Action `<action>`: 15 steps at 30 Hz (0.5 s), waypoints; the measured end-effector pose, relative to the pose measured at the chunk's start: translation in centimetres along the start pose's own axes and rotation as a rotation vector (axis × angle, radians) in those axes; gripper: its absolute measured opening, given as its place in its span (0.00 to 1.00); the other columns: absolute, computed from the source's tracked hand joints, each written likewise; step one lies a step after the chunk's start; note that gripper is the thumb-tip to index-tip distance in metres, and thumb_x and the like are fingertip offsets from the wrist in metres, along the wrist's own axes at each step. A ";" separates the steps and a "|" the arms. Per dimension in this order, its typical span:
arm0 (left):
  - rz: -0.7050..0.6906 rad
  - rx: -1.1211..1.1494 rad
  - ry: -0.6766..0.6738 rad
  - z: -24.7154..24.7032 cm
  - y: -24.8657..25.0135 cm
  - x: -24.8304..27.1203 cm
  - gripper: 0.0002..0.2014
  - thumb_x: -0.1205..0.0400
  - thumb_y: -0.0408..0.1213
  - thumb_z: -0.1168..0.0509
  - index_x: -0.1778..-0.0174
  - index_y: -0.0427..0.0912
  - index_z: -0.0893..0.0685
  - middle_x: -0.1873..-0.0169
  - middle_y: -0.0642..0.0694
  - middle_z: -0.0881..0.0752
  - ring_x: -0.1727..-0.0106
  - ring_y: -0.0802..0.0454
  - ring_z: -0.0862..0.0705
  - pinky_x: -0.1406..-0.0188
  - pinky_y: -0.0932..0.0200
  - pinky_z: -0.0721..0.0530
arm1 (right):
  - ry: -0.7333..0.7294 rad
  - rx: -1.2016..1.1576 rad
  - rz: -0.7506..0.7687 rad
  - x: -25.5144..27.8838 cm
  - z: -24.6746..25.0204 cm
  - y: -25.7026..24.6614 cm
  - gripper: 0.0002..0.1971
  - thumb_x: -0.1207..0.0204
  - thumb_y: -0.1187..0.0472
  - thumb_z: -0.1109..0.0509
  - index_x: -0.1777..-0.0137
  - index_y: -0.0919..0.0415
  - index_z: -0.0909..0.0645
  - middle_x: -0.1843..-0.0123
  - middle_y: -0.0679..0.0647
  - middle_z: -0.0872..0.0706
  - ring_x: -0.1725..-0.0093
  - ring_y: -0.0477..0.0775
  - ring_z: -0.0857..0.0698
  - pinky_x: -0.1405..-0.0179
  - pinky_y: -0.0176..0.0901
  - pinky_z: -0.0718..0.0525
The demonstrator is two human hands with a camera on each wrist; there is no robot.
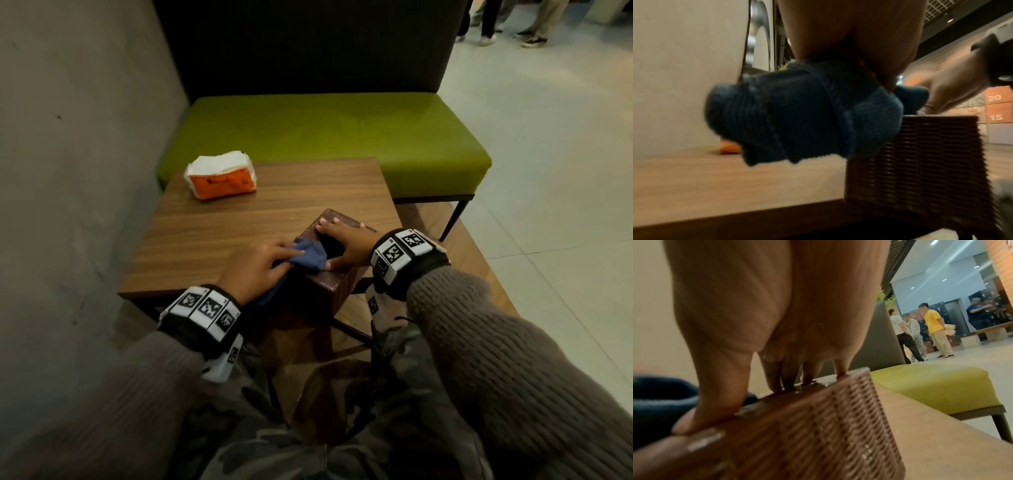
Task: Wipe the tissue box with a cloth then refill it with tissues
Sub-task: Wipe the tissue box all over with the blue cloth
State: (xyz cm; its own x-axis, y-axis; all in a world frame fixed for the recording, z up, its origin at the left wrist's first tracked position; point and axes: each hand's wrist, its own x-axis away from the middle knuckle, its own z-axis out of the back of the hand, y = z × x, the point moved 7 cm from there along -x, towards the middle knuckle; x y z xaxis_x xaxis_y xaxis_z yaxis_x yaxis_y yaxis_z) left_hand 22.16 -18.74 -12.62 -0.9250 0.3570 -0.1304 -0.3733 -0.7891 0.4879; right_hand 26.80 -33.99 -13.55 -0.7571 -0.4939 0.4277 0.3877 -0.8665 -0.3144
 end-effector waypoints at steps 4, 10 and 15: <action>0.107 0.024 0.106 0.1 0.4 -1.6 0.17 0.24 0.43 0.39 0.42 0.47 0.13 0.44 0.45 0.13 0.45 0.43 0.16 0.52 0.55 0.21 | 0.022 0.019 -0.045 -0.5 1.1 0.2 0.46 0.23 0.49 0.27 0.13 0.53 0.52 0.12 0.52 0.53 0.13 0.55 0.58 0.18 0.70 0.56; 0.321 -0.006 0.240 -1.5 0.5 0.1 0.14 0.20 0.43 0.35 0.41 0.46 0.15 0.45 0.40 0.16 0.47 0.40 0.16 0.54 0.47 0.18 | 0.407 -0.173 -0.204 2.1 -0.6 0.4 0.52 0.25 0.46 0.26 0.14 0.61 0.57 0.12 0.59 0.51 0.14 0.62 0.49 0.17 0.66 0.46; 0.298 0.041 0.194 -1.9 1.5 0.1 0.14 0.20 0.43 0.34 0.40 0.45 0.15 0.47 0.42 0.20 0.48 0.45 0.18 0.58 0.56 0.25 | 0.451 -0.300 -0.187 1.6 -4.5 -0.2 0.63 0.35 0.38 0.22 0.15 0.65 0.62 0.12 0.59 0.58 0.13 0.56 0.58 0.15 0.59 0.53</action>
State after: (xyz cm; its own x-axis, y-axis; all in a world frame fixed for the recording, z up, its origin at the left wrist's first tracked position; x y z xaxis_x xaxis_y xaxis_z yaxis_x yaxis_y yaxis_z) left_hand 21.35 -20.81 -13.50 -0.9906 0.0095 -0.1367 -0.0855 -0.8219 0.5632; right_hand 23.11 -34.26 -16.62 -0.9736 -0.1970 0.1156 0.1088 -0.8452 -0.5232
